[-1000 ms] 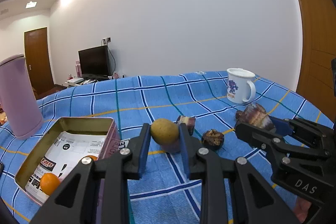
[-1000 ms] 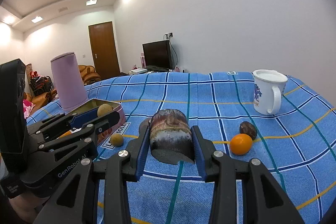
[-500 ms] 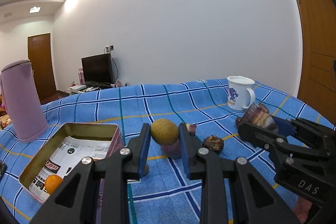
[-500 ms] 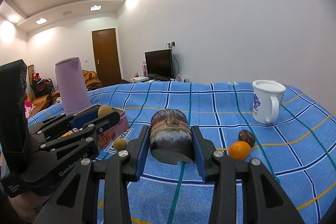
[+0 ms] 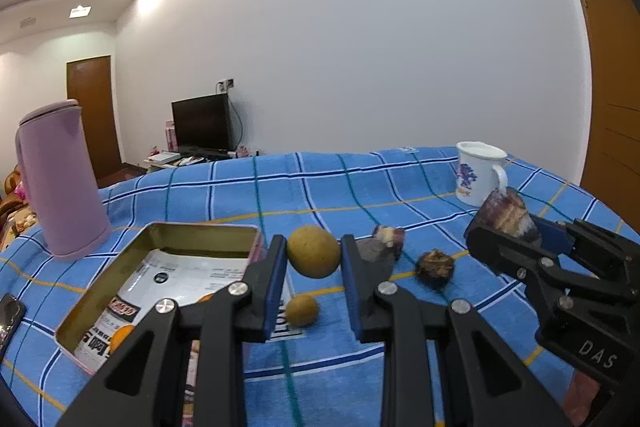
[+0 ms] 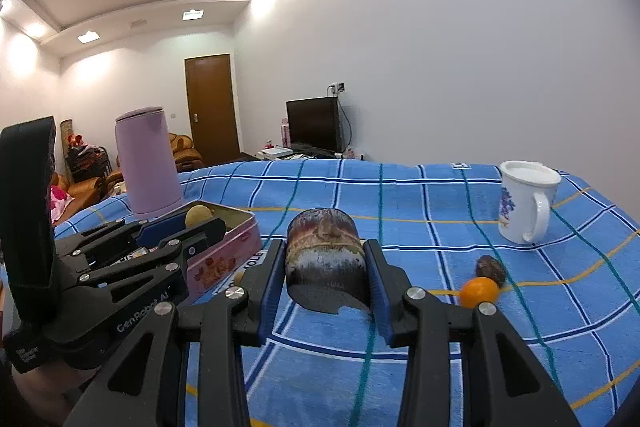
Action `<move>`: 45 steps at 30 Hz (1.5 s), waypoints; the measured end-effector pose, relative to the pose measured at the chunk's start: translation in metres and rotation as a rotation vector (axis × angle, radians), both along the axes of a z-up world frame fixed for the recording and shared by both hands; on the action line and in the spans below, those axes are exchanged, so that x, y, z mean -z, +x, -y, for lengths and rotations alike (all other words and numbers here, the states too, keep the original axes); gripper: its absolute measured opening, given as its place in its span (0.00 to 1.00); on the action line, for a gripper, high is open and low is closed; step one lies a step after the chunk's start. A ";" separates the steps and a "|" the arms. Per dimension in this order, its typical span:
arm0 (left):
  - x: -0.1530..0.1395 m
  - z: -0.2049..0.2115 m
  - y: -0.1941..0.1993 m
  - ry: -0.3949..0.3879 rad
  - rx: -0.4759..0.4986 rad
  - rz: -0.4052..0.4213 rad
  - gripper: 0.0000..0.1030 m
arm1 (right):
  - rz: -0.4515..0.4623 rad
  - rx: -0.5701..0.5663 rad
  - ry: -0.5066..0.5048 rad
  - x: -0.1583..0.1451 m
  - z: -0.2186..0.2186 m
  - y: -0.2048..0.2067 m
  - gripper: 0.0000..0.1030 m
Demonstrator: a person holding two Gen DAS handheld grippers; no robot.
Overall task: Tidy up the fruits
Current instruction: 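Carry the taro chunk and yellow fruit with both tools toward the tin box, then lower the yellow fruit into the tin with the left tool while the right tool holds the taro above it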
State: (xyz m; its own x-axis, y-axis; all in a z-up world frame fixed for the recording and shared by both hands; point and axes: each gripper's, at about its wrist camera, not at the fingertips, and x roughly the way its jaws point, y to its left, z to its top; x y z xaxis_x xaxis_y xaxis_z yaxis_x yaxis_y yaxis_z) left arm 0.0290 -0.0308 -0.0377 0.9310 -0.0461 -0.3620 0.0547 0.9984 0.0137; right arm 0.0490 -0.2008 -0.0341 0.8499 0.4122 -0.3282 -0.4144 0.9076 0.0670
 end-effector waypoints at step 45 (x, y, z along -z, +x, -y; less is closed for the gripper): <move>0.010 -0.101 0.005 -0.013 -0.202 -0.073 0.28 | -0.053 -0.187 -0.074 0.009 -0.113 0.017 0.40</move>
State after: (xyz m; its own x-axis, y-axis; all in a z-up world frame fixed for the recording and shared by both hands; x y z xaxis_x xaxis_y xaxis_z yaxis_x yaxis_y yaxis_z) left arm 0.0342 0.0699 -0.0480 0.8931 0.1342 -0.4294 -0.1464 0.9892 0.0046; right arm 0.0664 -0.0881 -0.0435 0.7419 0.5338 -0.4058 -0.5735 0.8187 0.0287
